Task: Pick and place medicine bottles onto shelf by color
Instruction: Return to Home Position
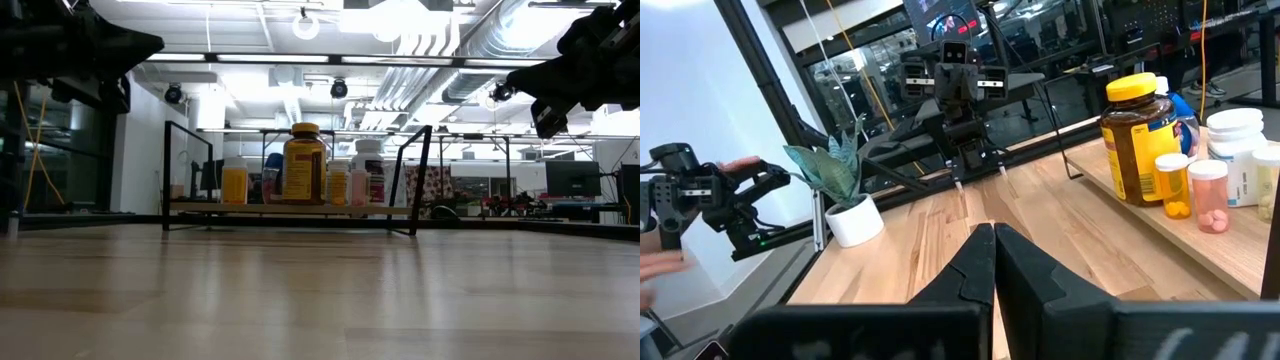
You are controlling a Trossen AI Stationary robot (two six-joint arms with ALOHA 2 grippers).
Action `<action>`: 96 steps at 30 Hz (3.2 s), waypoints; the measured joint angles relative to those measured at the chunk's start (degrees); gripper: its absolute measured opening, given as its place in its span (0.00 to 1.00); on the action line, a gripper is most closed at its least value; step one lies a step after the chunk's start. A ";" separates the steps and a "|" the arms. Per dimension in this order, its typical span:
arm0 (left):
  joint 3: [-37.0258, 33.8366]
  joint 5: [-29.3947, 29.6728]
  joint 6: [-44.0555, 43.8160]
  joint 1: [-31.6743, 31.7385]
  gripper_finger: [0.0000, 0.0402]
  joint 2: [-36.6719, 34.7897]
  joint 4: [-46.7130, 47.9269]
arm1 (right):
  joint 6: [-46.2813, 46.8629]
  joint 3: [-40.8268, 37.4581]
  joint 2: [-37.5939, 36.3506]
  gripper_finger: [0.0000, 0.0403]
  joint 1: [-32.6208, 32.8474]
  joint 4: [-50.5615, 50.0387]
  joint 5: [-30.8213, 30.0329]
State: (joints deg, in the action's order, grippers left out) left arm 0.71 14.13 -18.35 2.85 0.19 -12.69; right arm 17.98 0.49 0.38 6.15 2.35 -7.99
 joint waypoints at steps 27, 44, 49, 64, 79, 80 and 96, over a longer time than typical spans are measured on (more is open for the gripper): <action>-0.02 -14.78 19.22 -1.78 0.01 0.02 12.03 | 0.00 -0.02 -0.02 0.00 -0.01 0.00 0.00; -0.02 -14.77 18.58 -2.73 0.01 0.02 12.00 | 0.00 -0.02 -0.02 0.00 0.00 0.00 0.00; -0.02 -14.78 18.58 -2.75 0.01 0.09 11.98 | 0.00 -0.02 -0.02 0.00 -0.01 0.00 0.00; -0.02 -14.78 18.56 -2.75 0.01 0.11 11.96 | 0.00 -0.02 -0.02 0.00 -0.01 0.00 0.00; -0.02 -14.78 18.56 -2.75 0.01 0.11 11.96 | 0.00 -0.02 -0.02 0.00 -0.01 0.00 0.00; -0.02 -14.78 18.56 -2.75 0.01 0.11 11.96 | 0.00 -0.02 -0.02 0.00 -0.01 0.00 0.00; -0.02 -14.78 18.56 -2.75 0.01 0.11 11.96 | 0.00 -0.02 -0.02 0.00 0.00 -0.02 0.00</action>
State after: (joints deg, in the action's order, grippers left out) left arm 0.69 -0.64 0.21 0.10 0.30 -0.73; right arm 17.98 0.47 0.36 6.15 2.33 -7.99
